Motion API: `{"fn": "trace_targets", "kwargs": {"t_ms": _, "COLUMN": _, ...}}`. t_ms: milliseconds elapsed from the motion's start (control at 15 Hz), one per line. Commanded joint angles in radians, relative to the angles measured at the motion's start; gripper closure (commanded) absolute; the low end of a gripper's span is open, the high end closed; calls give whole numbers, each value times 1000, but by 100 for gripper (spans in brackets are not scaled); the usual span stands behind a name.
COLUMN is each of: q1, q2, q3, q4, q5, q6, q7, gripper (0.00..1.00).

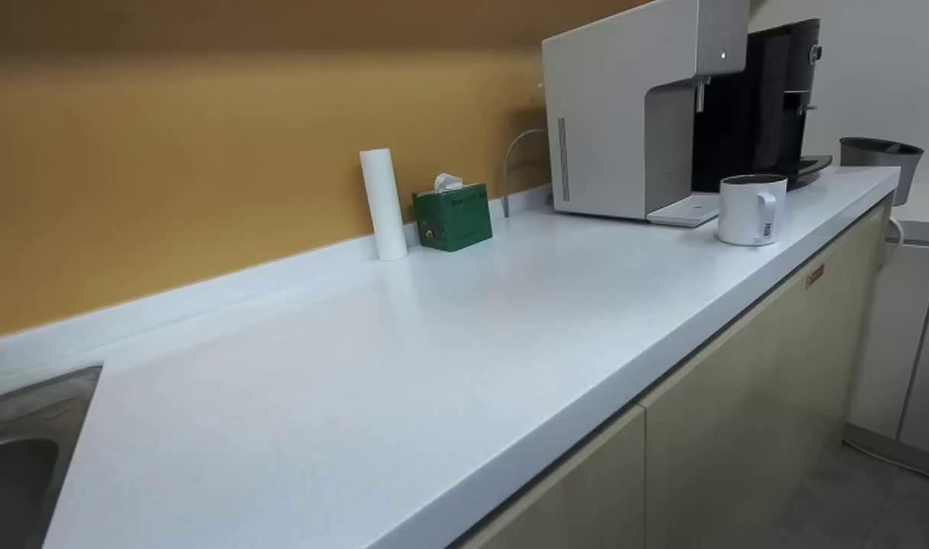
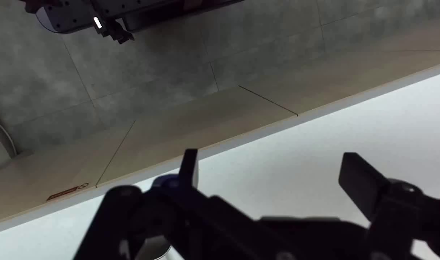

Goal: Put the white mug on the tray of the coffee maker, remove it and then put it on the counter

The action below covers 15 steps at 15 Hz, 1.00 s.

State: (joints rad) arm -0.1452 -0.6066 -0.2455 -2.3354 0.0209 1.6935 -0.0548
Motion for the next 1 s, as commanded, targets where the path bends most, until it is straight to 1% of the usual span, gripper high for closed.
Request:
{"fn": "trace_targets", "kwargs": {"t_ms": 0, "q1": -17, "q2": 4, "q3": 13, "q4": 3, "q5": 8, "q6": -1, "q7": -8, "gripper": 0}}
{"fn": "trace_targets", "kwargs": {"t_ms": 733, "q1": -17, "q2": 3, "q3": 13, "q4": 3, "q5": 8, "q6": -1, "q7": -8, "gripper": 0}}
{"fn": "trace_targets", "kwargs": {"t_ms": 867, "q1": -19, "q2": 23, "q3": 26, "q4": -18, "q5": -6, "q6": 76, "q7": 2, "gripper": 0}}
{"fn": "trace_targets", "kwargs": {"t_ms": 933, "q1": -19, "q2": 35, "q3": 33, "q4": -32, "q5": -8, "q6": 133, "q7": 9, "gripper": 0}}
